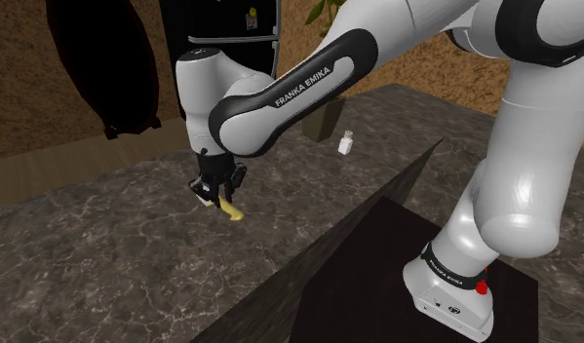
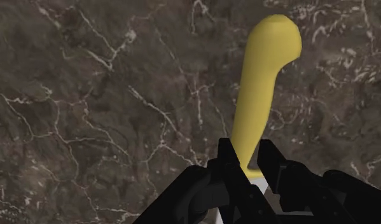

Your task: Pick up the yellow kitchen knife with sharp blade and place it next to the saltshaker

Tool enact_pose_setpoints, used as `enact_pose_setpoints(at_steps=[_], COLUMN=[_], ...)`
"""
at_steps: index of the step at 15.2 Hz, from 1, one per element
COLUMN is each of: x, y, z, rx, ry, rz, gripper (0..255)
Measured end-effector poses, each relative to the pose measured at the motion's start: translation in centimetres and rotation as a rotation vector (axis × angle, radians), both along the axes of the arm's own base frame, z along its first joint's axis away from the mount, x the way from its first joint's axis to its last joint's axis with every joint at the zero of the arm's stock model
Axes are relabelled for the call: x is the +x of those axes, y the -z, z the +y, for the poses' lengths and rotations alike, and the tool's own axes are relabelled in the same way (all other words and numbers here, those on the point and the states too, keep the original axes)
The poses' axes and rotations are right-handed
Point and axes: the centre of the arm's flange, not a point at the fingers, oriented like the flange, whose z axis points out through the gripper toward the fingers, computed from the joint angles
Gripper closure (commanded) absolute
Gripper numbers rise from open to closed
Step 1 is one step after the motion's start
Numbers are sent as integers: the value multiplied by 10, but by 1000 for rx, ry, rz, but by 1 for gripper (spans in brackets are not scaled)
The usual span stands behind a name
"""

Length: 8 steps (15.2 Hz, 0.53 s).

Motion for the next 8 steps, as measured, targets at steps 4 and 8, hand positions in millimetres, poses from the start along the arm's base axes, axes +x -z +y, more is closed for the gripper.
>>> enact_pose_setpoints(at_steps=[4, 8], x=[1, 1], y=[-22, -43], z=[0, 0], rx=[0, 0], ry=[0, 0], rz=[0, 0], gripper=[255, 255])
